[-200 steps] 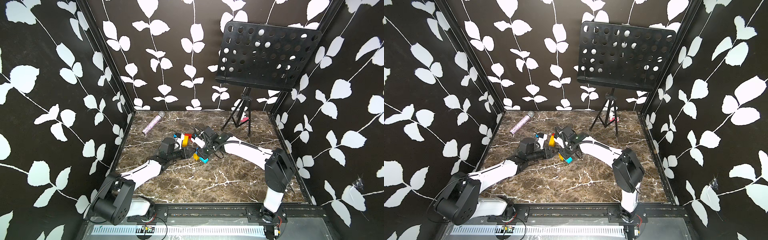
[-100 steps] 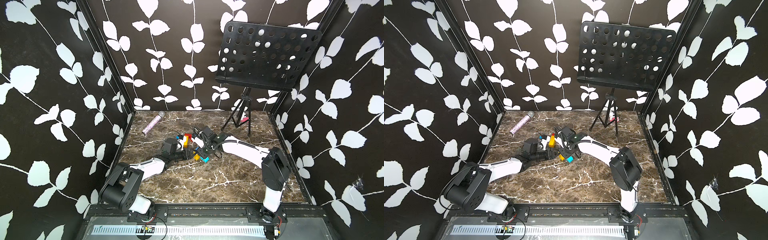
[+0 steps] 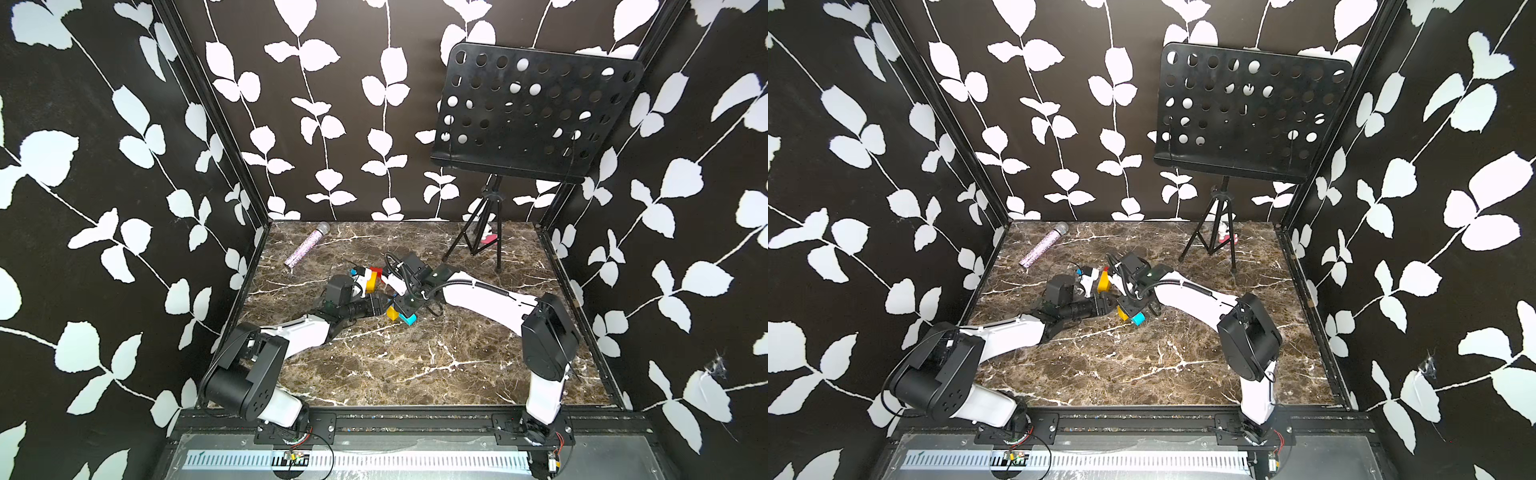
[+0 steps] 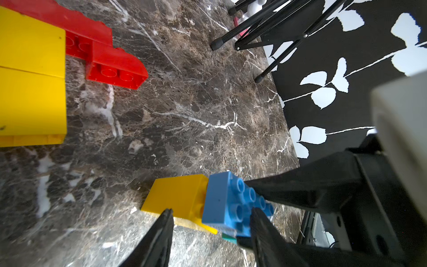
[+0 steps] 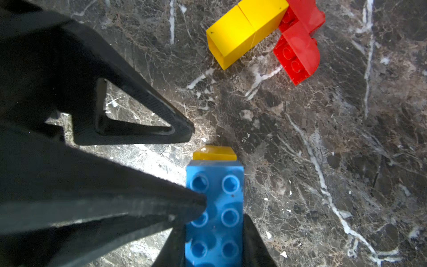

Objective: Assemble the letter r with lego
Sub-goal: Assemble the lego brick with the lego brick.

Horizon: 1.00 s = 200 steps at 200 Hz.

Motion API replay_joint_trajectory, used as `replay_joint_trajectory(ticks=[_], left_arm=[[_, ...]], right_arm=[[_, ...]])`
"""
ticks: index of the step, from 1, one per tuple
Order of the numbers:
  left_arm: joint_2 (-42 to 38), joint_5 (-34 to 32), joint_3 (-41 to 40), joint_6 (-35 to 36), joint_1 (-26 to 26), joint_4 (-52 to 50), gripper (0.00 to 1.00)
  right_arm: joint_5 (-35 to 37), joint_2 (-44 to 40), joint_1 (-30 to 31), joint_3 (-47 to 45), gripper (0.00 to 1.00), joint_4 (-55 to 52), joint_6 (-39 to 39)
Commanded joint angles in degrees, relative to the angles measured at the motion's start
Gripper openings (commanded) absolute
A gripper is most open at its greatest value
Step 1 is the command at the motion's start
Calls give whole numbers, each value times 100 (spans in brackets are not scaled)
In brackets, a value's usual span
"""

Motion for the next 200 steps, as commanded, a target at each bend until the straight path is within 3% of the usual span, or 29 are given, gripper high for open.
replay_joint_trajectory(ticks=[1,92,146,169,200], left_arm=[[-29,-4,42,-14,22,172,56],[223,102,0,-69,25,395,54],[410,180,41,-133,31,531,53],[437,175,33,-137,23,535,51],[506,158,15,-73,25,423,41]], right_arm=[[-85,153,70,260,0,-99,32],[444,108,97,229,0,-295,78],[235,195,105,230,0,-350,78],[259,271,108,203,0,-434,86],[356,269,108,121,0,-513,84]])
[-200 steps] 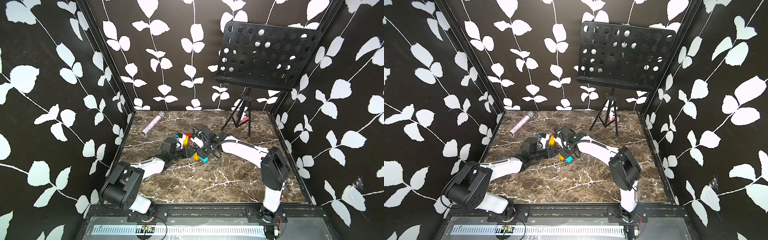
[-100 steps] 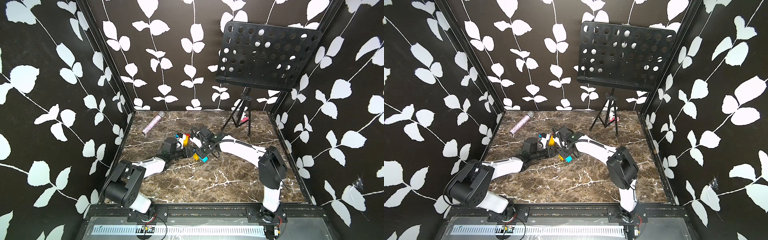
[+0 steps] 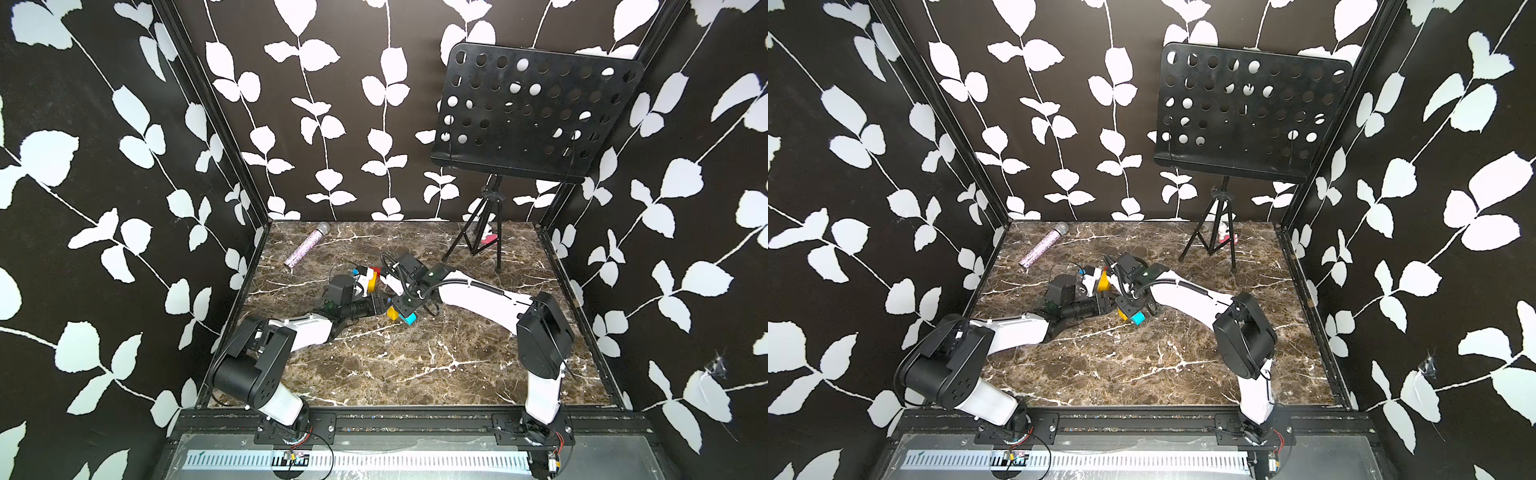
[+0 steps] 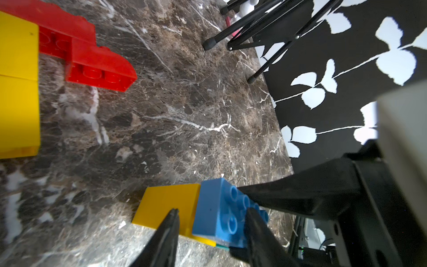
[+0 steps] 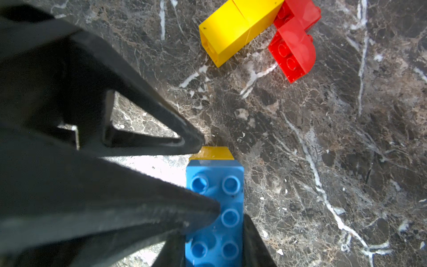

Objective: Assemble the letter r with lego
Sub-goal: Assemble the lego brick with the lego brick.

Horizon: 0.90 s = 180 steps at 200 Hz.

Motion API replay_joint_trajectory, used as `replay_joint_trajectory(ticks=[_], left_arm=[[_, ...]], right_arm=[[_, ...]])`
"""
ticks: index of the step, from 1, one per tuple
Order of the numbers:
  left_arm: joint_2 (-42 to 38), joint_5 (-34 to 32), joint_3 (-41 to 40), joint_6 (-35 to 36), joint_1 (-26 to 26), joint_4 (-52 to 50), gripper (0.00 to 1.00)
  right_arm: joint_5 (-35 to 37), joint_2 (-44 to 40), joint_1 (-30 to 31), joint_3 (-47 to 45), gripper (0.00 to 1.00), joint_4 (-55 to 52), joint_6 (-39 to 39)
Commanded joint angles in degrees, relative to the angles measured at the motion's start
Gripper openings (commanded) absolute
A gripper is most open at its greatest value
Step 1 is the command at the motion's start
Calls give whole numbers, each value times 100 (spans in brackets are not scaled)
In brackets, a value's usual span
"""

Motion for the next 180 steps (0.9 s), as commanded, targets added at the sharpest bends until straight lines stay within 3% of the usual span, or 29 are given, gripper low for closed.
replay_joint_trajectory(ticks=[1,49,108,180], left_arm=[[118,-59,10,74,9,-160,41],[245,-137,-110,108,9,-203,37],[262,-127,-162,131,10,-162,48],[392,-139,-226,78,11,-23,46]], right_arm=[[64,91,43,-98,0,-308,12],[124,137,42,-86,0,-456,-35],[252,-75,42,-579,0,-161,-57],[413,10,35,-490,0,-353,-110]])
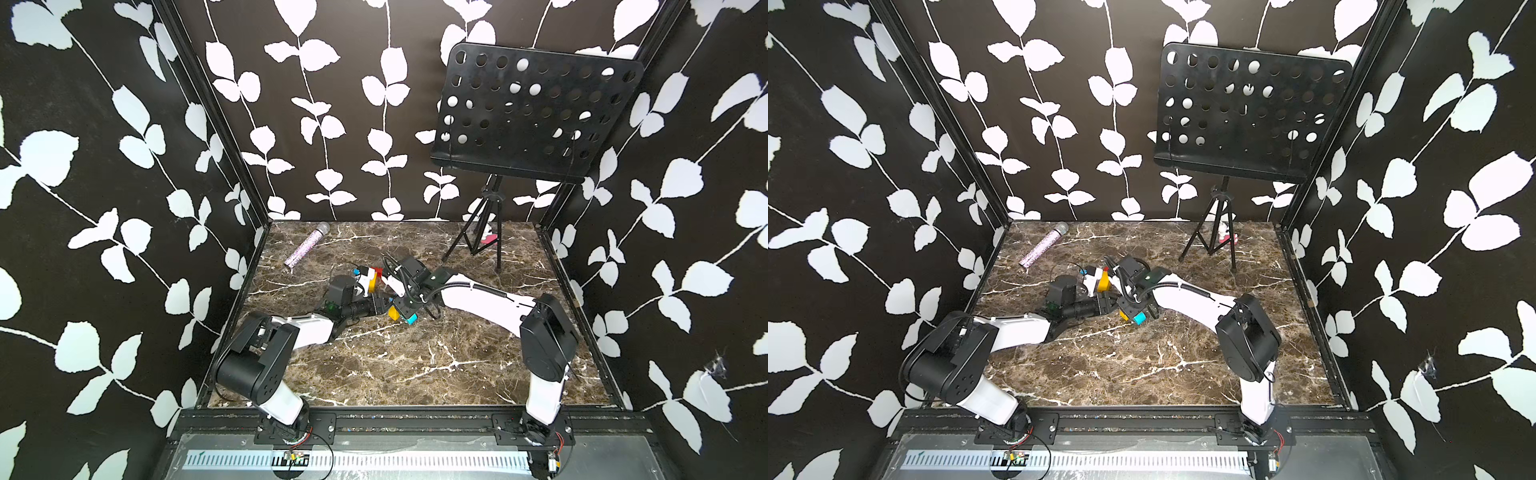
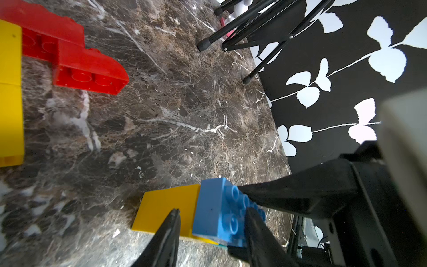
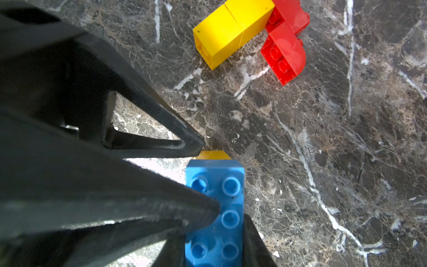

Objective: Assemble the letter r with lego
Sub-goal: Assemble the lego brick with the lego brick.

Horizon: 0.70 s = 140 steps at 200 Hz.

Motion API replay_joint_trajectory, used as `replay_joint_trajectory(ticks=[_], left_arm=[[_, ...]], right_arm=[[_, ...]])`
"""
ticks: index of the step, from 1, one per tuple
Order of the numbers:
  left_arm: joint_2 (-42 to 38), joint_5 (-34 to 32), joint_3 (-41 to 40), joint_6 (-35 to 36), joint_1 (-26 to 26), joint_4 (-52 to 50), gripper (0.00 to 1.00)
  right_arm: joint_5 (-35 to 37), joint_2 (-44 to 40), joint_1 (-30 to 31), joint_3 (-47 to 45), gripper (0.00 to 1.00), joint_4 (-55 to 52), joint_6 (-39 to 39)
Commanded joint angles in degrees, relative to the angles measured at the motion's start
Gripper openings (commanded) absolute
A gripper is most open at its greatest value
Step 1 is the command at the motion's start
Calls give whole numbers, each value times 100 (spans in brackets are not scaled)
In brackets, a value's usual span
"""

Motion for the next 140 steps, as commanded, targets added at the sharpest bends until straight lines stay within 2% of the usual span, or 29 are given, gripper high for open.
replay_joint_trajectory(ticks=[1,32,94,140], left_arm=[[232,-202,-202,71,14,-311,46],[297,-206,-304,-52,11,-27,48],[286,-195,-201,2,9,-166,50],[365,-201,-249,-43,9,-65,48]], right_arm=[[178,166,28,-141,0,-692,-82],[200,-40,31,-239,0,-585,-177],[53,-160,33,-176,0,-606,-271],[6,95,31,-103,0,-841,-287]])
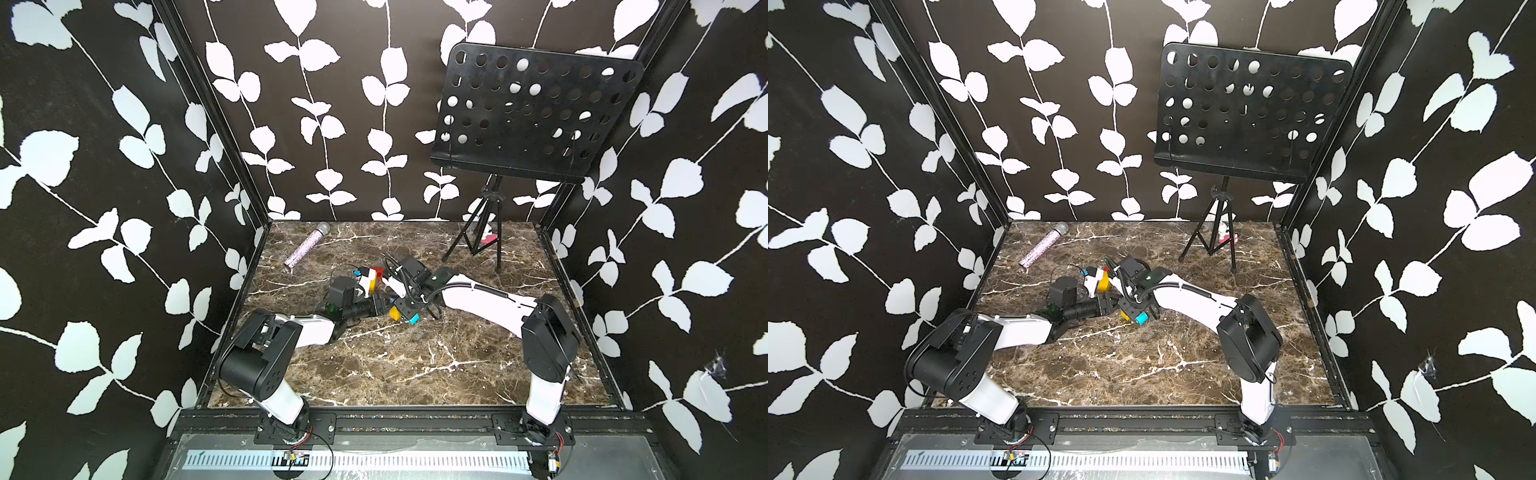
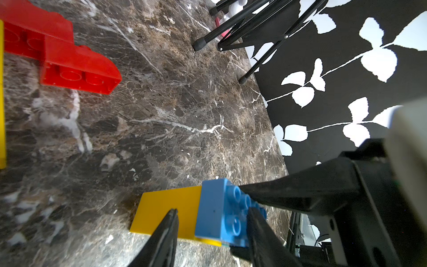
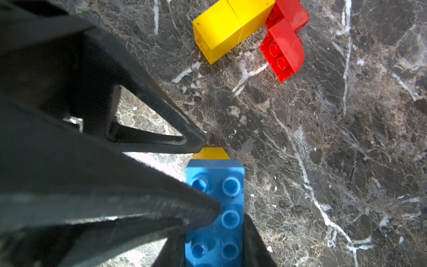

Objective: Assemble the letter r with lego
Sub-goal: Assemble the lego brick with the lego brick.

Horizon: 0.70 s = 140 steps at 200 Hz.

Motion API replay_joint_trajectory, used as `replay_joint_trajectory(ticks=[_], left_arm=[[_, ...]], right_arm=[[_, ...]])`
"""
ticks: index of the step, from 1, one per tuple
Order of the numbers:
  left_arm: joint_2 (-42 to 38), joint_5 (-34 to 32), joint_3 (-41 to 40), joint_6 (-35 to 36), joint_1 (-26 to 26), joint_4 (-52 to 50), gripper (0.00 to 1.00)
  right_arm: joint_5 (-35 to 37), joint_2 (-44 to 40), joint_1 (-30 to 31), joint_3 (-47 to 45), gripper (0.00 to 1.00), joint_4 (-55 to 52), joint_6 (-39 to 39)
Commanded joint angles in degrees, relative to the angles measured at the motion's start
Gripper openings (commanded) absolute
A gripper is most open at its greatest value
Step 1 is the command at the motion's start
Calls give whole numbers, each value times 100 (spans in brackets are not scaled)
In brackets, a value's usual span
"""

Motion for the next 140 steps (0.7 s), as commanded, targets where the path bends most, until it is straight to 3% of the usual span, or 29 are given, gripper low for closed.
replay_joint_trajectory(ticks=[1,53,140], left_arm=[[227,-283,-161,43,14,-430,47],[306,-302,-398,-27,14,-184,42],[589,-461,-1205,-352,18,755,40]], right_arm=[[-18,165,31,-62,0,-766,-85],[162,69,31,-310,0,-855,-93],[175,269,40,-784,0,-910,-5]])
